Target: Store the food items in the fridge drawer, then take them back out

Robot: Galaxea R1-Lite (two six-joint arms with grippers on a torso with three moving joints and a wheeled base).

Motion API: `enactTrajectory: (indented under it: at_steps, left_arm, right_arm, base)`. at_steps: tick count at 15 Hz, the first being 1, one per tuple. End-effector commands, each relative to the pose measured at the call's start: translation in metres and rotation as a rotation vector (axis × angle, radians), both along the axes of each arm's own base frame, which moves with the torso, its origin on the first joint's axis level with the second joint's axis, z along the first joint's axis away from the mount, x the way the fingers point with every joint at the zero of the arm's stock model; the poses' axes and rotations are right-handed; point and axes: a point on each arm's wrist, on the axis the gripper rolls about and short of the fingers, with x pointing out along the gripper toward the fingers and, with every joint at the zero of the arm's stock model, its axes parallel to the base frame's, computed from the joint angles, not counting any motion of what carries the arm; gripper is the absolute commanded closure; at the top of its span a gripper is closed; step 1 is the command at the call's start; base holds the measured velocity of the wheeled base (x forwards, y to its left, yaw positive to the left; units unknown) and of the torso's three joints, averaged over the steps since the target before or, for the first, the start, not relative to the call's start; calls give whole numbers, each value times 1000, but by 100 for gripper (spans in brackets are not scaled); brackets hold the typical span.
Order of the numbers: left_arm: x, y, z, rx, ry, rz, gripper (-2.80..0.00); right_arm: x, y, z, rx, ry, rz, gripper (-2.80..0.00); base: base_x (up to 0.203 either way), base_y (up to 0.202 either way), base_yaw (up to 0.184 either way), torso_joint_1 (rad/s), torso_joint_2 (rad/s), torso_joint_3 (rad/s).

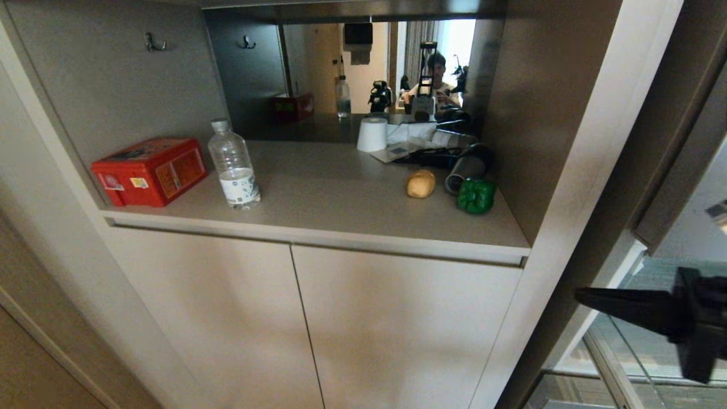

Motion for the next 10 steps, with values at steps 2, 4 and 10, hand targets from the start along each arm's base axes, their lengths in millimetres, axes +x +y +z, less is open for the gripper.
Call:
enactTrajectory:
  at_steps: [2,4,10]
  left_arm:
    - [0,0,0,-1,2,-1,0]
    - [0,0,0,0,2,-1,0]
    - [0,0,0,1,2,-1,0]
  right_arm:
    - [50,49,-24,-82,24,-53,0]
    - [71,79,-15,-124,-55,-236,0]
    - [134,142,-2,-201,-166,-651,0]
  base:
    - [0,0,0,0,0,0]
    - [0,0,0,0,0,0]
    - [0,0,0,0,0,0]
